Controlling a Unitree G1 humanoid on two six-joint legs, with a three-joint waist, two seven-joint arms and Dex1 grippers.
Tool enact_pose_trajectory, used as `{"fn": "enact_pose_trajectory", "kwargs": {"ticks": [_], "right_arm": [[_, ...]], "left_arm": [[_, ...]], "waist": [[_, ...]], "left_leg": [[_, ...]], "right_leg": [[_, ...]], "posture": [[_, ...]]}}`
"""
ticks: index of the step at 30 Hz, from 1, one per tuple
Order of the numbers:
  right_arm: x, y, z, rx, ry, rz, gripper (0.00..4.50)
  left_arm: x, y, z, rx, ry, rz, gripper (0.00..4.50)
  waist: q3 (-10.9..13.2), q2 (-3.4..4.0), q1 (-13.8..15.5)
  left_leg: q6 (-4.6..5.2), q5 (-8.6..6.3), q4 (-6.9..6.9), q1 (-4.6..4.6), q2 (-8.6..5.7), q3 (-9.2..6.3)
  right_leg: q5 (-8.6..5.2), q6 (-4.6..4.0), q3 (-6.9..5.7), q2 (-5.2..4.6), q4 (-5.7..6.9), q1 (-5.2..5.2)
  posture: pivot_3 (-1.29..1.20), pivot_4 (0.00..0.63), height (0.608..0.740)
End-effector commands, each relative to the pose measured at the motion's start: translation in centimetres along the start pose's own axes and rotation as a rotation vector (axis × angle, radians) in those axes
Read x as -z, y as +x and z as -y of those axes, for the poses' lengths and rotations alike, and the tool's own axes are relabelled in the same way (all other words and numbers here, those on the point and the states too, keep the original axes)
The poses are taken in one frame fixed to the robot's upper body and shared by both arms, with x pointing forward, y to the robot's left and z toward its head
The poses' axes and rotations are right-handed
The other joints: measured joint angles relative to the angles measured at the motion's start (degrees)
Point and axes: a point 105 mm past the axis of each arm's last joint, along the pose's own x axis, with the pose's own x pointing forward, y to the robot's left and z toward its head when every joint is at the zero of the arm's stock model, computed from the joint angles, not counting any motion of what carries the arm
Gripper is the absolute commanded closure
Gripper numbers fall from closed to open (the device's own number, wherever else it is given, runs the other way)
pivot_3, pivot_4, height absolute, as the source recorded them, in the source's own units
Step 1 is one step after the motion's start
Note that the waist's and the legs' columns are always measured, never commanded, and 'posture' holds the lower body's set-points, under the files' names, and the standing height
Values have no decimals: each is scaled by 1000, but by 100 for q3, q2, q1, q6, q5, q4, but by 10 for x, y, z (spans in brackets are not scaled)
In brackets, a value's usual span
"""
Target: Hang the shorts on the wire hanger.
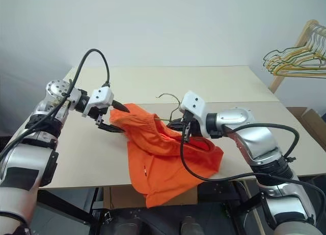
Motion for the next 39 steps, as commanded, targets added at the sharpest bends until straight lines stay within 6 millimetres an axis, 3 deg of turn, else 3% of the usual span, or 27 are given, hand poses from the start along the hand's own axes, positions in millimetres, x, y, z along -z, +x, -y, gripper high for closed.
{"fn": "enact_pose_trajectory", "kwargs": {"ticks": [1, 9, 11, 18, 22, 28, 35, 39], "right_arm": [[-17, -9, 3, 26, -60, 52, 4500], [-15, -13, 3, 30, -58, 44, 4500], [-15, -13, 3, 32, -54, 42, 4500], [-7, -14, 0, 36, -52, 17, 4500], [11, -13, -4, 66, -82, -49, 4500], [19, -14, 2, 132, -95, -68, 4500], [22, -18, 4, 149, -108, -83, 4500], [1, -26, 3, 125, -98, -25, 4500]], "left_arm": [[1, 2, -4, -21, 53, -41, 1250], [-5, 3, -15, -82, 56, -32, 3976], [-8, 2, -18, -99, 58, -26, 4453], [-24, -10, -31, -165, 64, 25, 4453], [-33, -20, -40, -222, 45, 56, 4453], [-33, -26, -42, -234, 34, 60, 4453], [-31, -27, -39, -219, 27, 64, 4453], [-20, -21, -28, -163, 42, 33, 4453]], "waist": [[0, 0, 16], [0, 0, 52], [0, 0, 60], [0, -1, 79], [0, -1, 81], [0, -1, 64], [0, -1, 78], [0, -1, 68]], "left_leg": [[0, 0, 0, -1, 0, 0], [0, 0, 0, -2, 0, 1], [0, 0, 0, -2, 0, 1], [0, 0, 0, -2, 0, 1], [0, 0, 0, -4, -2, 1], [0, 0, 0, -1, 1, 3], [0, 0, 0, -3, -1, 2], [0, 0, -1, -3, -1, 2]], "right_leg": [[0, 0, 0, 0, 0, -1], [0, 0, 0, 0, 0, -1], [0, 0, 0, 0, 0, -2], [0, 1, 0, 0, -1, -1], [-1, 1, -1, -1, -3, -1], [-4, 6, 0, 3, 0, -2], [-3, 5, 0, 1, -2, -1], [-2, 4, 0, 1, -4, -2]], "posture": [[54, 0, 740], [50, 0, 740], [48, 0, 740], [50, 0, 740], [53, 0, 740], [54, 0, 740], [54, 0, 740], [48, 0, 740]]}}
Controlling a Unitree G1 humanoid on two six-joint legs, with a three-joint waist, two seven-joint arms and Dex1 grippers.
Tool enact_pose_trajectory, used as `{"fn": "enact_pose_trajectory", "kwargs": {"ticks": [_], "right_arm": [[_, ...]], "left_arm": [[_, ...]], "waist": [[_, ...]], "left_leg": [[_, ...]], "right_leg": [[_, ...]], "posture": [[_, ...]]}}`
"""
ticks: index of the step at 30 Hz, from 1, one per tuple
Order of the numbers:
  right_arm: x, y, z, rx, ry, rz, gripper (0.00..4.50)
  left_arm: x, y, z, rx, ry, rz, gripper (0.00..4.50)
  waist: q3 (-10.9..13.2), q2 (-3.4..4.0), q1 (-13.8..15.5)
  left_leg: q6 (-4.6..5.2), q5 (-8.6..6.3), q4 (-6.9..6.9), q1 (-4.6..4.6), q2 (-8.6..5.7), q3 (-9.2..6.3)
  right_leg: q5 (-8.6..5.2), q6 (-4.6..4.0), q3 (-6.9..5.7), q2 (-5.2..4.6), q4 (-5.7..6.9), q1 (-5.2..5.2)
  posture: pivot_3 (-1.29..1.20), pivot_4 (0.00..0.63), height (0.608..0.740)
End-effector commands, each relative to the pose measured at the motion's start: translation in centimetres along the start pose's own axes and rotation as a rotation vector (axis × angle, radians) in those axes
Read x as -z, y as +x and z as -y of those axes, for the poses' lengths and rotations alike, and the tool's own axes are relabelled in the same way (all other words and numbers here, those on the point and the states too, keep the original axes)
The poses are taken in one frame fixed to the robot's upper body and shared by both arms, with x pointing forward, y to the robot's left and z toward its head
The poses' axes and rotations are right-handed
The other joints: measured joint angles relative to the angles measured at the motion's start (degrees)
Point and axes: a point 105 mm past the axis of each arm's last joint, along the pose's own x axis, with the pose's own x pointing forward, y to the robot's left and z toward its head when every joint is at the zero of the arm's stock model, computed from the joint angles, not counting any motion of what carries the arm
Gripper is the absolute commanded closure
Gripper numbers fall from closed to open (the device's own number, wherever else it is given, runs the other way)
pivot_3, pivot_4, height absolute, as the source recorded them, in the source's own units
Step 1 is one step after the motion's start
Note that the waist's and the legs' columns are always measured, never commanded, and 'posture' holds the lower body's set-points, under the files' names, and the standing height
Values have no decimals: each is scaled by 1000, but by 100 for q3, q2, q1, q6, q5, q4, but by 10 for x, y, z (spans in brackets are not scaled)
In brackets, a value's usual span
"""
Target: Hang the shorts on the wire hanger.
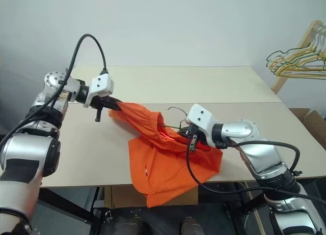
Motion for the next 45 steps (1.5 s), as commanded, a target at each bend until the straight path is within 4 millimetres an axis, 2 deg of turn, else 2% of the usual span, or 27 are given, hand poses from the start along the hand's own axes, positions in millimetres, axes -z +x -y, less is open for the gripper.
{"fn": "enact_pose_trajectory", "kwargs": {"ticks": [1, 2, 6, 11, 16, 19, 22, 26, 30, 33, 36, 45], "right_arm": [[-41, -20, 8, 10, -55, 111, 4500], [-47, -22, 8, -2, -55, 124, 4500], [-66, -31, 5, -78, -58, 143, 4500], [-73, -37, 11, -107, -41, 101, 4500], [-68, -44, 21, -107, -35, -11, 4500], [-67, -45, 27, -94, -37, -64, 4500], [-68, -41, 32, -84, -43, -91, 4500], [-78, -33, 32, -98, -48, -68, 4500], [-84, -30, 31, -110, -60, -55, 4500], [-89, -31, 30, -119, -77, -46, 4500], [-92, -32, 29, -123, -83, -42, 4500], [-95, -38, 29, -119, -78, -36, 4500]], "left_arm": [[3, -2, 6, 28, 50, -11, 4453], [7, 1, 10, 42, 46, -26, 4453], [15, 10, 9, -2, 59, -64, 3224], [13, 0, 2, -42, 71, -75, 1605], [-27, -19, 0, 0, 167, 102, 25], [-48, -28, 12, 60, 214, 193, 25], [-66, -25, 27, 137, 239, 283, 25], [-75, 4, 31, 193, 243, 319, 25], [-70, 32, 31, 222, 252, 257, 25], [-61, 55, 21, 155, 263, 154, 25], [-61, 62, 16, 134, 253, 134, 634], [-61, 64, 14, 139, 225, 154, 3584]], "waist": [[0, 1, -9], [1, 2, -22], [1, 2, -12], [2, -1, 8], [2, 0, 3], [3, 2, -26], [3, 5, -88], [4, 7, -70], [3, 7, -73], [4, 7, -89], [4, 7, -85], [4, 7, -130]], "left_leg": [[0, 0, -1, 1, 1, 0], [0, 0, -1, 1, 1, 0], [0, 0, -2, 6, 6, -2], [0, 0, -1, 2, 3, 0], [-1, 0, -3, -13, 3, 4], [-1, -1, -7, -28, 7, 6], [-2, -1, -14, -37, 10, 12], [0, 1, -7, -36, 4, 13], [-1, 2, 10, -35, 2, 12], [-1, 2, 12, -34, 2, 13], [-1, 2, 11, -35, 1, 9], [0, 1, 4, -42, 1, 9]], "right_leg": [[0, 0, 0, 0, 1, 0], [1, -2, 0, 0, 1, -1], [3, -5, -1, 3, 6, 0], [3, -5, -2, -3, 1, 0], [3, -7, -3, -6, -2, -16], [2, -12, -3, -6, 0, -37], [-1, -17, 4, -8, 11, -60], [-2, -18, 3, -5, 24, -60], [-1, -17, 4, -1, 29, -52], [0, -16, 5, -1, 29, -50], [-1, -16, 5, 0, 30, -51], [-2, -17, 5, -1, 28, -62]], "posture": [[44, 0, 740], [41, 0, 740], [37, 0, 740], [34, 0, 740], [30, 0, 740], [31, 0, 740], [30, 0, 740], [35, 0, 740], [30, 0, 740], [22, 0, 740], [22, 0, 740], [-11, 0, 740]]}}
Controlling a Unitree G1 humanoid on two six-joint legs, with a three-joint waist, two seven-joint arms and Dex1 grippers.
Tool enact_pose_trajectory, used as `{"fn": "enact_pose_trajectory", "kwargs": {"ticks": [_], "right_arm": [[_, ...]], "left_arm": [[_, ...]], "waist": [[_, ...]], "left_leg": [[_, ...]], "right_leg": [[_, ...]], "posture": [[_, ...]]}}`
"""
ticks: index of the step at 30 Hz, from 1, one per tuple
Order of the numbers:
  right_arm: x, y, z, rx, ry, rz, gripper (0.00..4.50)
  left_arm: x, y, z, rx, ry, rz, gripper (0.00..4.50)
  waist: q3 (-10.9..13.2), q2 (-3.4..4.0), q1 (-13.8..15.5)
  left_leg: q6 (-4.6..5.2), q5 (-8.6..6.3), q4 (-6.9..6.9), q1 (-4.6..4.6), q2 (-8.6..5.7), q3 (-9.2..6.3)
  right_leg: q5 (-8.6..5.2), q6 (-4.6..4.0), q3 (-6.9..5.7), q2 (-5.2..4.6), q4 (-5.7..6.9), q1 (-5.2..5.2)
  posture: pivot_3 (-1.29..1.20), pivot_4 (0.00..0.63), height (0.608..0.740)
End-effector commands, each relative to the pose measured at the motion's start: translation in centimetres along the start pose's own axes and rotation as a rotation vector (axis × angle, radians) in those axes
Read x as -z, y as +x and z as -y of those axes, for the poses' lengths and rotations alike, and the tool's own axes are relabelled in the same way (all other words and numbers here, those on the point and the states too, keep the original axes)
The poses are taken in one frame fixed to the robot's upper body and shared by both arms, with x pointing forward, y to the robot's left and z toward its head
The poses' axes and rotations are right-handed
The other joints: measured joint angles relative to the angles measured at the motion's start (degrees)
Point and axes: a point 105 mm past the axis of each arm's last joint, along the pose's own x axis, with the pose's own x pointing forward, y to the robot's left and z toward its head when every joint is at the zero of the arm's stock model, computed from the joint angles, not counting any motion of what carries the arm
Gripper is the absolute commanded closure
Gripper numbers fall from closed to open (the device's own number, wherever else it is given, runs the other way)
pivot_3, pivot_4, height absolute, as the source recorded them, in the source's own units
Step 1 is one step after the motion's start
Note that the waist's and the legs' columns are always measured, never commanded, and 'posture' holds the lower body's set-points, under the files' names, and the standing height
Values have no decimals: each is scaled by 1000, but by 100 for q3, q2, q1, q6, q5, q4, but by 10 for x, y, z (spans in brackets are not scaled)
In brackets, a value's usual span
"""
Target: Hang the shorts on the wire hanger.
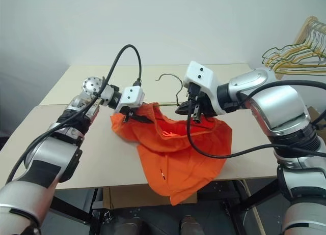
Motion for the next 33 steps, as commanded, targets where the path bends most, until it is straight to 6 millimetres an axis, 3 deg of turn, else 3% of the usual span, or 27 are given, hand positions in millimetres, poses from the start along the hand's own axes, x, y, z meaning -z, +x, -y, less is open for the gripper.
{"fn": "enact_pose_trajectory", "kwargs": {"ticks": [1, 3, 9, 13, 16, 17, 20, 23, 26, 29, 33], "right_arm": [[-17, -14, 0, 33, -56, 43, 4500], [-16, -15, 1, 40, -68, 40, 4500], [-13, -24, 4, 119, -84, 15, 2678], [-16, -65, 4, 219, -79, 45, 1212], [-4, -85, -4, 254, -62, 13, 154], [1, -89, -6, 257, -51, 0, 62], [24, -93, -11, 274, -59, -91, 62], [53, -80, -4, 312, -119, -231, 62], [63, -66, 5, 309, -122, -248, 62], [66, -57, 12, 307, -127, -257, 663], [63, -52, 16, 291, -111, -239, 2097]], "left_arm": [[-13, -7, -11, -31, 31, 25, 3875], [-15, -8, -11, -30, 31, 33, 4466], [-19, -9, -15, -46, -8, 68, 4500], [-15, -12, -15, -58, -26, 64, 4500], [-12, -15, -14, -62, -36, 60, 4500], [-12, -16, -14, -64, -39, 59, 4500], [-11, -17, -14, -68, -43, 61, 4500], [-13, -17, -14, -64, -41, 67, 4500], [-15, -16, -15, -62, -38, 70, 4500], [-16, -17, -16, -62, -36, 70, 4500], [-15, -19, -15, -63, -33, 64, 4500]], "waist": [[0, 0, -3], [0, 0, -9], [0, 0, -14], [0, 0, 6], [0, 0, 14], [0, -1, 9], [0, 0, -10], [0, 0, -49], [0, 0, -94], [0, 1, -119], [0, 1, -111]], "left_leg": [[0, 0, 0, 0, 0, 0], [0, 0, 0, 0, 0, 0], [0, 0, 1, -2, 0, 0], [0, 0, 2, -24, -4, -2], [0, 0, 3, -37, -5, -5], [1, -1, 1, -38, -5, -5], [1, -1, 1, -36, -4, -5], [0, -1, 7, -30, -1, 3], [-4, 3, 9, -20, 0, 8], [-4, 4, 8, -12, 1, 8], [-3, 3, 4, -22, -3, 4]], "right_leg": [[0, 0, 0, 0, 0, 0], [0, 0, 0, 0, 0, 0], [0, 0, 0, -1, 1, -2], [0, 2, -1, -4, 0, -20], [0, 2, -2, -5, -2, -30], [0, 2, -2, -5, -5, -31], [0, 2, -1, -4, -6, -29], [1, 3, 1, -4, 1, -29], [-15, 14, 3, -3, 2, -28], [-20, 4, 5, -1, 4, -23], [4, 0, 6, -1, 3, -26]], "posture": [[-15, 0, 740], [-15, 0, 740], [-24, 0, 740], [-27, 0, 740], [-28, 0, 740], [-27, 0, 740], [-32, 0, 740], [-31, 0, 740], [-23, 0, 740], [-18, 0, 740], [-7, 0, 740]]}}
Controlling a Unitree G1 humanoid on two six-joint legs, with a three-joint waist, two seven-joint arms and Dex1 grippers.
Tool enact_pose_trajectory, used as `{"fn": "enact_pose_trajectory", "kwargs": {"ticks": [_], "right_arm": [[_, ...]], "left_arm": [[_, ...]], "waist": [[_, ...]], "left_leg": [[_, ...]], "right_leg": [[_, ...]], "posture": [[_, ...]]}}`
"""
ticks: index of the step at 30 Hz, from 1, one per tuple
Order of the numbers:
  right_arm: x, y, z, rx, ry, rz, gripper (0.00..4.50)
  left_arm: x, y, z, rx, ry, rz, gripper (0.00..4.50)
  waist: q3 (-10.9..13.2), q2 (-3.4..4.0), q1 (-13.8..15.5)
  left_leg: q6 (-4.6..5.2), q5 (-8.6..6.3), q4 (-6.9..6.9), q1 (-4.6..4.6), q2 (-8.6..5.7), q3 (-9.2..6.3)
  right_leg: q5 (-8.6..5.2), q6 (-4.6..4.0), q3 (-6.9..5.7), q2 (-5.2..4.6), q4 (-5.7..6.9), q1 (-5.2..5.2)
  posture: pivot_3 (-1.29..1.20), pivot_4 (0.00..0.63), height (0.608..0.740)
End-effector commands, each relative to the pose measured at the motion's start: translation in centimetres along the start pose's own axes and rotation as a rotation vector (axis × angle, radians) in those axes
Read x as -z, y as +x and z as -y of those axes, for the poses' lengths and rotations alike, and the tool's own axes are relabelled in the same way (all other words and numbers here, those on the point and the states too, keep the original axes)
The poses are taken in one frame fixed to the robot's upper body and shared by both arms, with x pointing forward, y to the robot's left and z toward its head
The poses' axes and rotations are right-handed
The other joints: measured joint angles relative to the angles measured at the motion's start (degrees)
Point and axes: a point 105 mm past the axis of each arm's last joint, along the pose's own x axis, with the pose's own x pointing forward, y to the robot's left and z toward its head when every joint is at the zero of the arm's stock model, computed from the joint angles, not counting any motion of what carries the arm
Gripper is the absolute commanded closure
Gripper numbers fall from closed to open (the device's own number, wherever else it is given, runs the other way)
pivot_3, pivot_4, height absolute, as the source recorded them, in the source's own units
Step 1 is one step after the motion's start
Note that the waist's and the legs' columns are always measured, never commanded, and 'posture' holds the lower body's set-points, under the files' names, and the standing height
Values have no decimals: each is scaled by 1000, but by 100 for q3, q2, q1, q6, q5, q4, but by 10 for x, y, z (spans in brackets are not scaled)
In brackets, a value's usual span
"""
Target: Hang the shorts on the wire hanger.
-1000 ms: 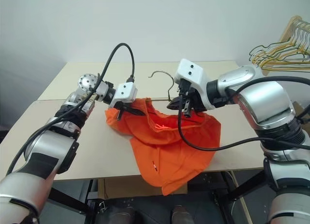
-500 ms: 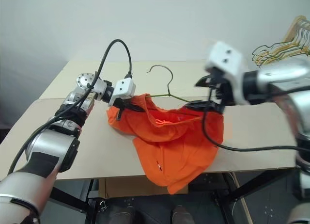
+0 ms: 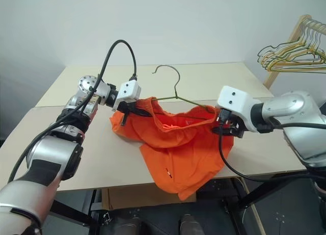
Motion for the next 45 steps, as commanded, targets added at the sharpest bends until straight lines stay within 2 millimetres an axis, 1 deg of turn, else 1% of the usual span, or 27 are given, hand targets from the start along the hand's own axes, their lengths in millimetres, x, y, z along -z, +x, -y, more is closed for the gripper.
{"fn": "enact_pose_trajectory", "kwargs": {"ticks": [1, 2, 6, 7, 11, 14, 16, 17, 19, 21, 23, 25, 26, 27, 29, 33, 36, 38, 41, 43, 45], "right_arm": [[-11, -5, 6, 13, -41, 26, 2460], [-11, -5, 4, 0, -44, 26, 2886], [-12, -4, 0, -39, -31, 35, 4321], [-12, -4, -2, -48, -28, 37, 4464], [-9, -5, -8, -82, 0, 42, 4500], [-5, -10, -15, -100, 93, 58, 4500], [7, -17, -25, -110, 227, 69, 4500], [15, -20, -31, -108, 297, 68, 4500], [24, -24, -38, -95, 373, 66, 4500], [40, -29, -47, -58, 498, 62, 4500], [58, -37, -53, 13, 633, 53, 4500], [72, -47, -54, 114, 762, 64, 4500], [75, -51, -55, 143, 802, 68, 4500], [83, -58, -55, 204, 866, 74, 4500], [95, -68, -54, 305, 935, 79, 4500], [112, -82, -51, 464, 1007, 74, 4500], [132, -96, -37, 647, 1090, 49, 4500], [143, -106, -28, 740, 1137, 38, 4500], [152, -128, -10, 874, 1195, 43, 4500], [156, -139, 0, 922, 1237, 50, 4500], [160, -149, 11, 966, 1276, 40, 4500]], "left_arm": [[-13, -10, -9, -32, 51, 13, 4500], [-13, -10, -8, -32, 52, 13, 4500], [-15, -9, -6, -37, 86, 46, 4500], [-15, -8, -5, -35, 91, 51, 4500], [-19, -9, -6, -35, 87, 77, 3434], [-34, -12, -10, -55, 63, 176, 2427], [-44, -18, -16, -98, 54, 240, 1661], [-49, -22, -19, -119, 51, 272, 1367], [-54, -25, -21, -142, 47, 306, 646], [-62, -30, -27, -219, 56, 356, 12], [-66, -34, -38, -313, -18, 393, 12], [-76, -37, -42, -386, -59, 469, 12], [-79, -37, -42, -402, -68, 493, 12], [-86, -38, -41, -412, -104, 545, 12], [-97, -38, -36, -417, -165, 623, 12], [-115, -35, -19, -389, -247, 709, 12], [-133, -33, -4, -322, -320, 776, 12], [-140, -32, 4, -295, -327, 790, 12], [-151, -32, 9, -262, -344, 808, 12], [-156, -31, 10, -252, -347, 816, 12], [-159, -31, 10, -249, -348, 822, 12]], "waist": [[0, 0, 15], [0, 0, 29], [0, 0, 89], [0, 0, 98], [0, 0, 115], [0, 0, 142], [0, -2, 170], [-1, -3, 191], [-1, -3, 229], [-1, -3, 251], [-2, -3, 259], [-2, -3, 259], [-1, -3, 253], [-1, -2, 246], [-1, -2, 234], [-5, 5, 130], [-9, 12, 22], [-12, 17, -56], [-17, 34, -139], [-32, 63, -199], [-41, 78, -241]], "left_leg": [[1, -1, -1, -2, -1, -1], [2, -2, -2, -5, -2, -2], [5, -4, -2, -7, -2, -2], [5, -3, -1, -7, -2, -2], [4, -2, 8, -6, -1, -2], [3, -2, 14, -6, -1, -3], [4, -2, 14, -8, -2, -4], [4, -2, 14, -10, -2, -7], [5, -3, 13, -11, -3, -14], [5, -3, 13, -11, -4, -14], [5, -3, 14, -5, -4, -19], [5, -3, 19, 4, -5, -24], [4, -2, 20, 14, -5, -24], [4, -2, 20, 31, -4, -24], [3, -4, 18, 78, -2, -23], [2, -4, 12, 89, 0, -23], [2, -4, -7, 104, -2, -23], [2, -3, -25, 122, -5, -20], [3, -4, -48, 160, -8, -18], [2, -5, -53, 174, -13, -17], [2, -5, -56, 179, -13, -18]], "right_leg": [[0, 1, 1, 0, -2, -1], [-1, 2, 0, -1, -4, 0], [-1, 3, 0, -1, -7, -1], [-1, 3, 0, -1, -7, -1], [1, 4, 0, -1, -2, 0], [2, 5, -1, -1, 0, 3], [2, 5, -1, -2, -1, 4], [2, 6, -2, -2, -3, 5], [2, 6, -4, -1, -2, 7], [2, 7, -3, -1, -2, 6], [3, 7, -4, 0, 1, 14], [4, 11, -6, 1, 1, 28], [5, 13, -6, 1, 1, 39], [3, 19, -5, 0, -1, 58], [-18, 56, -6, -1, -13, 106], [-21, 61, -5, -2, -18, 115], [-23, 59, -1, -1, -21, 122], [-25, 56, 5, -2, -27, 135], [-39, 46, 5, -1, -39, 168], [-67, 23, 9, -4, -43, 182], [-68, 22, 10, -4, -46, 189]], "posture": [[-6, 0, 740], [-6, 0, 740], [-1, 0, 740], [-1, 0, 740], [1, 0, 740], [5, 0, 740], [13, 0, 740], [12, 0, 740], [9, 0, 740], [7, 0, 740], [1, 0, 740], [-8, 0, 740], [-13, 0, 740], [-21, 0, 740], [-31, 0, 740], [-70, 0, 740], [-100, 0, 740], [-110, 0, 740], [-124, 0, 740], [-129, 0, 740], [-133, 0, 740]]}}
